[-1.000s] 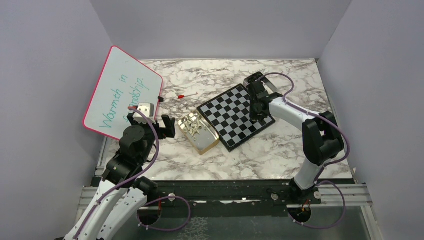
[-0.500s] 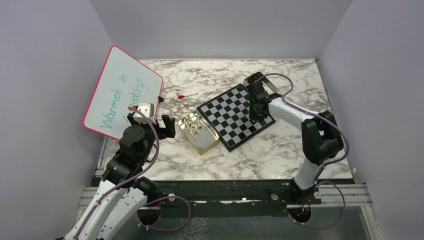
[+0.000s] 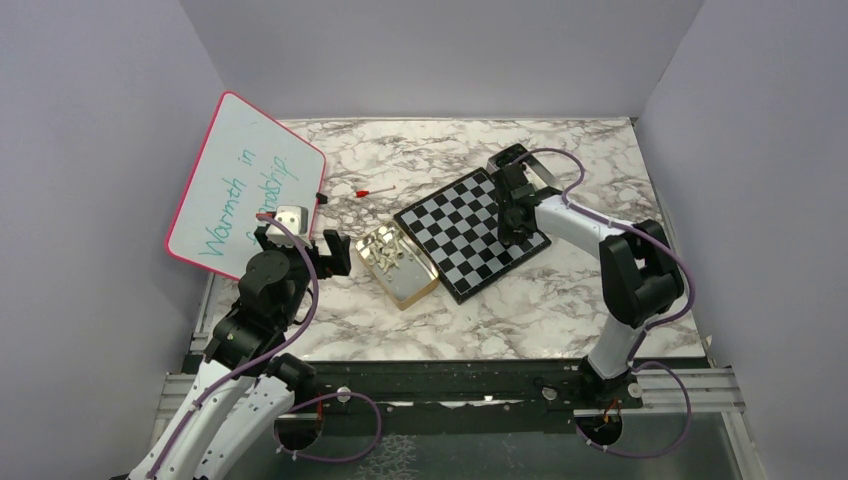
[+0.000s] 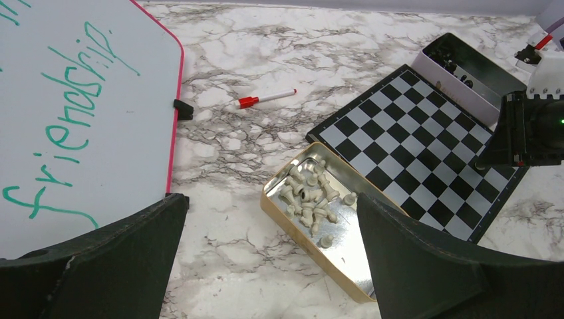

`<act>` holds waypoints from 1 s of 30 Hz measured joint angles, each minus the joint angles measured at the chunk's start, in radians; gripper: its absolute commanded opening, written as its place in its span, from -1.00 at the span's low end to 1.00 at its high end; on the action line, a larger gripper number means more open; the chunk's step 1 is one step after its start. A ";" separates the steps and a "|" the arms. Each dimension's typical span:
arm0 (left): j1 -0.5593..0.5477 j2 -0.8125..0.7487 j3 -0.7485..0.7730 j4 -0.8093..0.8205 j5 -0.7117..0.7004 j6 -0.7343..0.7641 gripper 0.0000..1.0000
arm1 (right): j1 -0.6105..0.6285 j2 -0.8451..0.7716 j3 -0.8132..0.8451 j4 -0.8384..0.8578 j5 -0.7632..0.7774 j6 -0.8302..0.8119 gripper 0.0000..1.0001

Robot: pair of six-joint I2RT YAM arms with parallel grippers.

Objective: Set up the chess pieces on the board
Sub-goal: Place the chess piece on the chessboard, then pick up the chess piece from the storage box.

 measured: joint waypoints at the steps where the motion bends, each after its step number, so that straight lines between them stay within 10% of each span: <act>1: 0.000 0.000 0.000 0.000 0.000 0.000 0.98 | 0.000 0.002 0.000 0.000 0.000 0.000 -0.50; 30: 0.000 0.002 0.000 0.000 0.000 0.000 0.98 | 0.015 -0.097 0.167 -0.163 -0.133 -0.026 -0.34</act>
